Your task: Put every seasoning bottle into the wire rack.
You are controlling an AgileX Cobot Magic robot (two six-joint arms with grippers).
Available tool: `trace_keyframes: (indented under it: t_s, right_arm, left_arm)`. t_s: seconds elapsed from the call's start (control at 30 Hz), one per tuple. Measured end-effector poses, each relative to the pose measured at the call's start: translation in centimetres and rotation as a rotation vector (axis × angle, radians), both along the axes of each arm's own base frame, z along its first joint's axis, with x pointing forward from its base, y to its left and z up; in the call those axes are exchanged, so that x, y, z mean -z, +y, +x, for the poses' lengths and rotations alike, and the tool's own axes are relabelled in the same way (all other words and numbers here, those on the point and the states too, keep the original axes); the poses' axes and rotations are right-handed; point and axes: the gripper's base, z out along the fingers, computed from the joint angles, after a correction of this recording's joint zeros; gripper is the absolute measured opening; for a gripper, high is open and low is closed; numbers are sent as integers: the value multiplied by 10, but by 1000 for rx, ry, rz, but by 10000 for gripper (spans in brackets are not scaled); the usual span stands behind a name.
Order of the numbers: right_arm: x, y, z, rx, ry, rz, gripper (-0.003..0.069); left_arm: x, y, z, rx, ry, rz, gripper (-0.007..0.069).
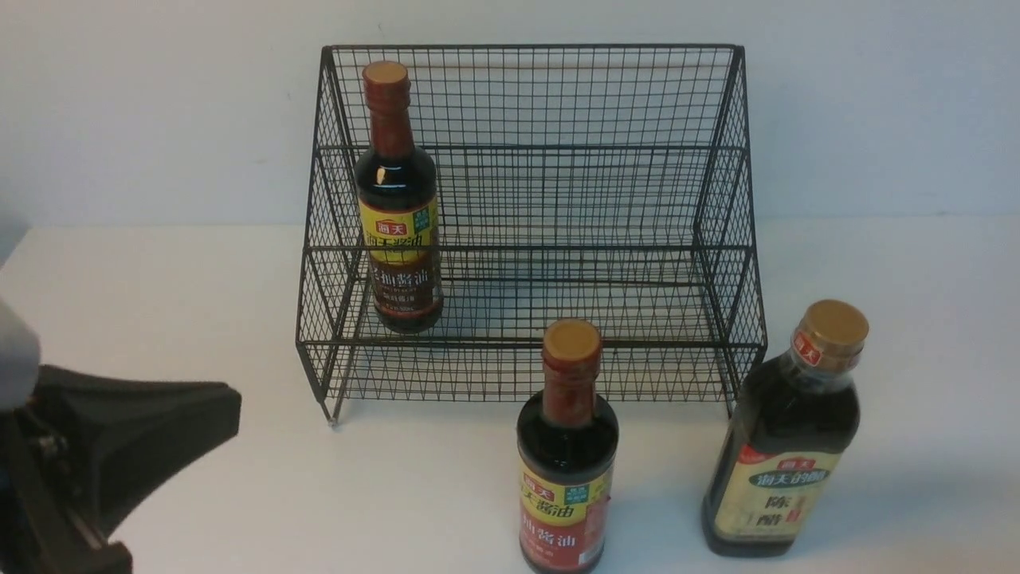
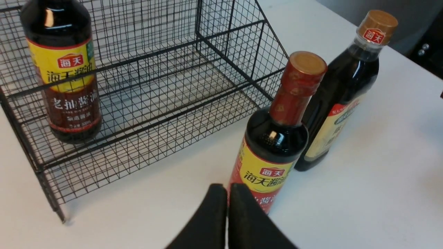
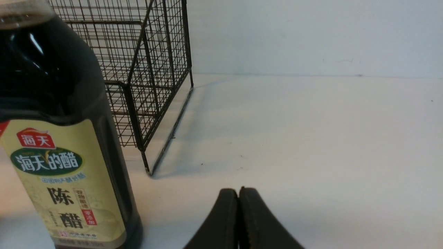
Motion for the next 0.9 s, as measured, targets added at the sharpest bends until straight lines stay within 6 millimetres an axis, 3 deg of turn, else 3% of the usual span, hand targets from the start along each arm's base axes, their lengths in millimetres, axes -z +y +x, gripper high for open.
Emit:
trace_keyframes:
  t_s: [0.3,0.63,0.77,0.9]
  right_arm:
    - [0,0,0,0,0,0,-15]
    - [0,0,0,0,0,0,-15]
    - [0,0,0,0,0,0,-15]
    - [0,0,0,0,0,0,-15]
  left_arm:
    - [3,-6,-35,17,-139,18,-5]
    - [1,0,-37,-60,-296,91,-5]
    - [12,6,-43,-121,-360,162,-5]
    - [36,16,-48,-233,-334,220,-5]
